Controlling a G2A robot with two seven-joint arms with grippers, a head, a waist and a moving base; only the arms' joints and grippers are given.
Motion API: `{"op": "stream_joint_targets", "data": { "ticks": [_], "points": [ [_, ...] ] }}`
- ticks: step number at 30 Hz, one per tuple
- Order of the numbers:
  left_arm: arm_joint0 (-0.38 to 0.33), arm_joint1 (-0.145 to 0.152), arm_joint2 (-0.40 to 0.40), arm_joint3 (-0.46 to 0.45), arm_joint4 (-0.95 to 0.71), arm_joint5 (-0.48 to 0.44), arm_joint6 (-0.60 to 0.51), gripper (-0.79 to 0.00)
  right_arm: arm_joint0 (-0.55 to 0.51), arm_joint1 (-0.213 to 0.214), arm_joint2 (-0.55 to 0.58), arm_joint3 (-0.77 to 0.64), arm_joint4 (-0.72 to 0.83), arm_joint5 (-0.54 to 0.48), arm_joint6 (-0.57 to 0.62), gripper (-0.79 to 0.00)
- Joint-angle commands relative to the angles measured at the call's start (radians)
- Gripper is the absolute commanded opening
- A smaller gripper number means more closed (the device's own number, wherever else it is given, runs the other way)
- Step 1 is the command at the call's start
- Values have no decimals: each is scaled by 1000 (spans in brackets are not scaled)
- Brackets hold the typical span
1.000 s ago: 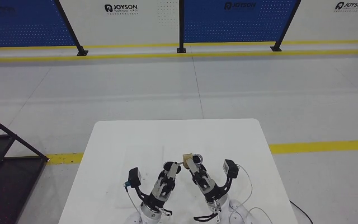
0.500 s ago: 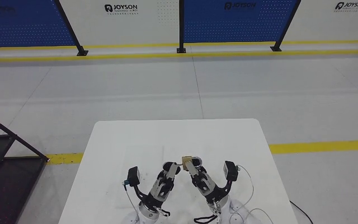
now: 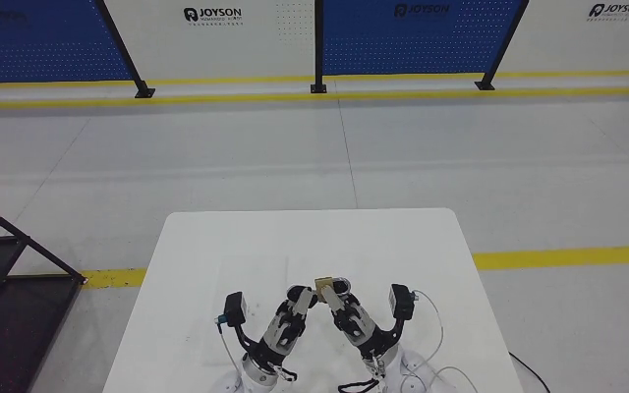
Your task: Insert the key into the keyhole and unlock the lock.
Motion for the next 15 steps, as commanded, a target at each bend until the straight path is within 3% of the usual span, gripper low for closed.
{"op": "stream_joint_targets", "data": {
  "ticks": [1, 3, 4, 12, 15],
  "points": [
    [0, 0, -1, -1, 2, 0, 0, -631, 0, -1, 0, 0, 3, 1, 1, -785],
    [0, 1, -2, -1, 4, -2, -2, -511, -1, -1, 1, 0, 4, 2, 2, -785],
    [0, 1, -3, -1, 6, -3, -3, -496, 0, -1, 1, 0, 5, 2, 3, -785],
    [1, 2, -9, 1, 13, -6, 2, -548, -2, -3, 7, -1, 19, 1, 7, -785],
    [1, 4, -20, 11, 13, -16, 9, -606, -3, -2, 14, -2, 26, -4, 10, -785]
  ]
}}
